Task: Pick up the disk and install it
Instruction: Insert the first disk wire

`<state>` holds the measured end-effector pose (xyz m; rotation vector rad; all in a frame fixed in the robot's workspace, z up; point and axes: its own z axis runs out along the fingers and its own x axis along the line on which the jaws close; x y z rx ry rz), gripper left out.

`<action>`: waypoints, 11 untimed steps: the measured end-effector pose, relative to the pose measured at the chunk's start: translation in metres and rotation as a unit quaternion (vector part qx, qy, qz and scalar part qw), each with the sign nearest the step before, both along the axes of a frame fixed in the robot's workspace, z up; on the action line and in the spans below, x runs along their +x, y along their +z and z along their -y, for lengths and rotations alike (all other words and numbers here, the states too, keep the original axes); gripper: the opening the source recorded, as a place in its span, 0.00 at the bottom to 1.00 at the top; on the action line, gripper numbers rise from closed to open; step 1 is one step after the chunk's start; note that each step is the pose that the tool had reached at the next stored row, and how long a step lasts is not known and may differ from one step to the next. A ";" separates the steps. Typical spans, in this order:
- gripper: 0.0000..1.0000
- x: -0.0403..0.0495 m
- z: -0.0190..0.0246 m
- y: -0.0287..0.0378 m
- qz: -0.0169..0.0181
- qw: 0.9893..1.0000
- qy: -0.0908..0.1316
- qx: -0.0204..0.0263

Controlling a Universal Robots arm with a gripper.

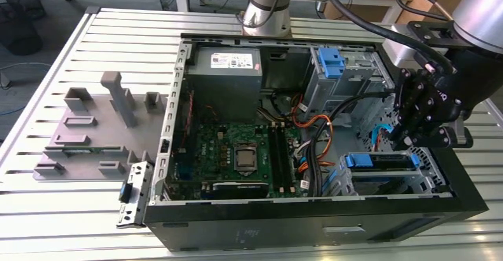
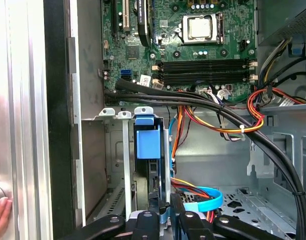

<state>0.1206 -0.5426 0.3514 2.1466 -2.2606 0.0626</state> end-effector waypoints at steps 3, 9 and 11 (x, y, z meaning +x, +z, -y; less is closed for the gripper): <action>0.24 0.0026 0.0001 -0.0001 -0.002 1.000 0.000 0.000; 0.24 0.0125 0.0000 -0.0009 -0.012 1.000 0.000 0.000; 0.24 0.0125 0.0000 -0.0009 -0.012 1.000 0.000 0.000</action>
